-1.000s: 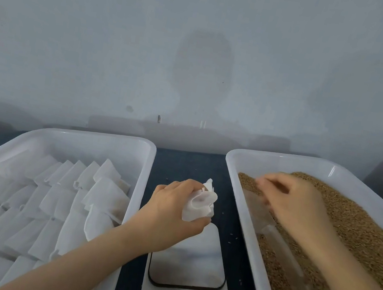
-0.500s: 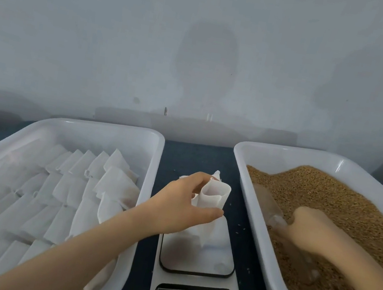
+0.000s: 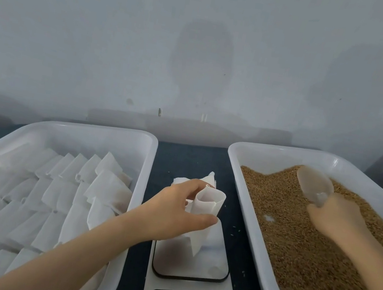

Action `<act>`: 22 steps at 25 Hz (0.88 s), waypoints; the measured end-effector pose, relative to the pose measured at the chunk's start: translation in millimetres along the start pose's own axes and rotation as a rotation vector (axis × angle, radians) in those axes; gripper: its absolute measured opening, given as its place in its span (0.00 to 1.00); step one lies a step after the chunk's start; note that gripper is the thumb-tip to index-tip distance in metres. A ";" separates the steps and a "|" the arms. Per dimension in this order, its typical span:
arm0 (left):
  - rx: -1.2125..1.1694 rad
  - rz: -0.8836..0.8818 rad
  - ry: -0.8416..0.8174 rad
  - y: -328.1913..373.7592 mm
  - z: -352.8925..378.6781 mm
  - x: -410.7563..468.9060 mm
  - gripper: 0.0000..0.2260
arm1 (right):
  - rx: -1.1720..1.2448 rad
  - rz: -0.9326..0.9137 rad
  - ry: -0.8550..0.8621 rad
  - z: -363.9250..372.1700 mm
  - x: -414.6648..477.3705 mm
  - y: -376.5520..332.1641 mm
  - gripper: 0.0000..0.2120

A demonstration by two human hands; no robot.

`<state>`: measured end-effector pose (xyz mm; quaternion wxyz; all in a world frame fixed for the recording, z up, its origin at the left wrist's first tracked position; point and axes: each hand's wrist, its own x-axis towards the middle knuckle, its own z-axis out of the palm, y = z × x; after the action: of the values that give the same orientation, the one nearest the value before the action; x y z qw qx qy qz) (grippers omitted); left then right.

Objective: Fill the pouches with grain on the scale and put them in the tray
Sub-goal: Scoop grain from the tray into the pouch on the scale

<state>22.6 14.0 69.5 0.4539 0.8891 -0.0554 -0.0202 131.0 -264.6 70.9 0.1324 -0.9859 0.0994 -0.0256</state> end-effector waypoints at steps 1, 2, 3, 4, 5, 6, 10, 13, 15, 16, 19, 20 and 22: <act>0.002 -0.001 -0.006 0.4 0.1 0.5 0.22 | -0.018 0.007 0.024 -0.6 1.2 1.2 0.20; 0.001 -0.001 -0.010 0.6 0.1 0.9 0.22 | -0.047 0.028 0.051 -0.8 1.9 2.0 0.19; -0.003 -0.001 -0.013 0.9 0.1 1.0 0.22 | -0.085 0.058 0.074 -0.6 2.6 1.8 0.19; -0.007 -0.001 -0.013 1.3 0.0 1.1 0.22 | -0.131 0.085 0.095 0.1 3.9 1.0 0.20; -0.009 -0.001 -0.013 1.8 0.0 1.2 0.22 | -0.174 0.102 0.105 0.8 5.5 -0.3 0.21; -0.008 -0.001 -0.016 1.9 0.2 1.3 0.22 | -0.188 0.109 0.105 2.2 8.1 -1.1 0.20; -0.010 -0.009 -0.028 3.1 0.7 1.3 0.22 | -0.089 0.027 0.042 10.6 11.4 -2.6 0.17; -0.017 -0.009 -0.025 2.6 0.5 1.3 0.22 | -0.007 -0.065 -0.026 12.1 8.4 -5.2 0.16; -0.015 -0.006 -0.029 2.1 0.8 1.5 0.22 | 0.071 -0.122 -0.066 10.5 4.7 -7.1 0.15; -0.019 -0.005 -0.031 1.7 1.1 1.5 0.22 | 0.132 -0.138 -0.085 10.2 2.8 -7.8 0.15; -0.032 -0.002 -0.036 0.3 0.8 1.7 0.22 | 0.354 -0.150 -0.092 9.1 -1.9 -11.3 0.18; -0.036 -0.001 -0.038 -0.2 0.6 1.7 0.22 | 0.426 -0.140 -0.085 8.8 -1.7 -11.8 0.18; -0.038 0.001 -0.043 -1.4 0.5 1.8 0.21 | 0.623 -0.084 -0.132 4.9 -1.1 -13.6 0.16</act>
<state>24.5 14.2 68.2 0.4692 0.8797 -0.0653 -0.0400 132.9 -250.3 69.8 0.4329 -0.9007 0.0374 0.0036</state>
